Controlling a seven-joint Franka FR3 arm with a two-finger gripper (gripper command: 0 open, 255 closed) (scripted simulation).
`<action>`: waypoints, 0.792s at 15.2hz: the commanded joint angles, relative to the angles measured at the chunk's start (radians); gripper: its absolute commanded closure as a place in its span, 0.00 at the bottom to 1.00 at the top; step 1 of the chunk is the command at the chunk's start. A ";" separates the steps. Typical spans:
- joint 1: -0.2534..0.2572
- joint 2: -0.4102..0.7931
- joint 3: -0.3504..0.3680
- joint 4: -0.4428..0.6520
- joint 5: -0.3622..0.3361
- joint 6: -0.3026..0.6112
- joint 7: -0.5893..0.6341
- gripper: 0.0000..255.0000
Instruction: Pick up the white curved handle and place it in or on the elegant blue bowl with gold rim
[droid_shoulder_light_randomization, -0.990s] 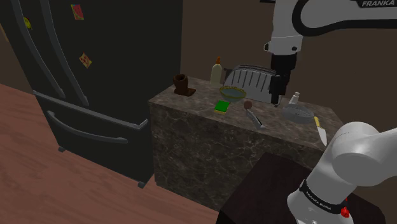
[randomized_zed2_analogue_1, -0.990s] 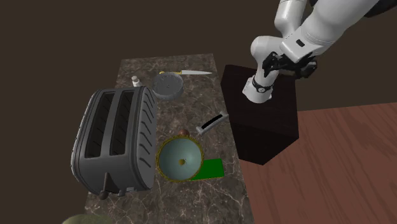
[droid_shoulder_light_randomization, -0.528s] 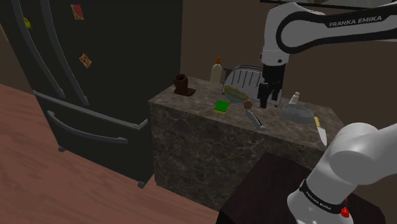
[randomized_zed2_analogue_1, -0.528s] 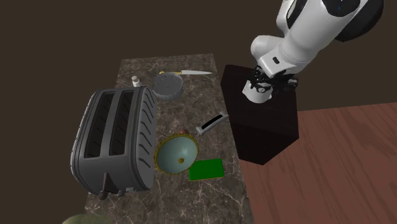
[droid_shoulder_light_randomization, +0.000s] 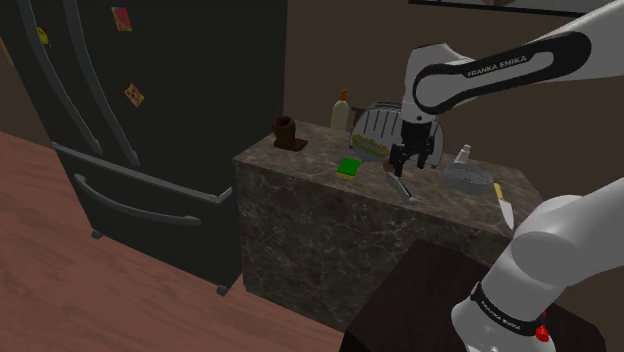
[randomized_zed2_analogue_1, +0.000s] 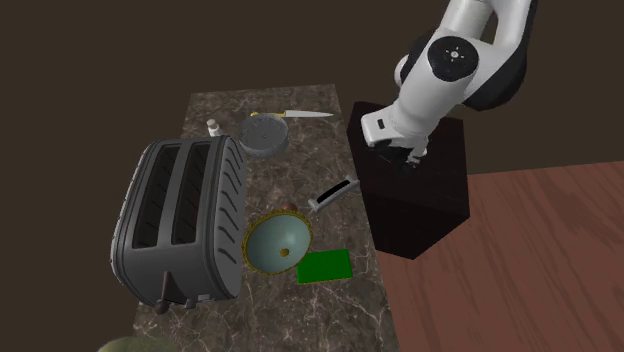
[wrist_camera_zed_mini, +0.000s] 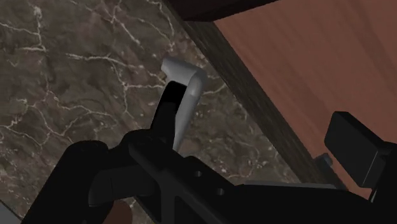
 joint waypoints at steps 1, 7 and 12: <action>-0.026 0.065 -0.013 -0.002 -0.012 0.083 0.040 0.00; -0.102 0.246 -0.062 0.018 -0.048 0.289 0.144 0.00; -0.126 0.328 -0.081 0.013 -0.061 0.390 0.175 0.00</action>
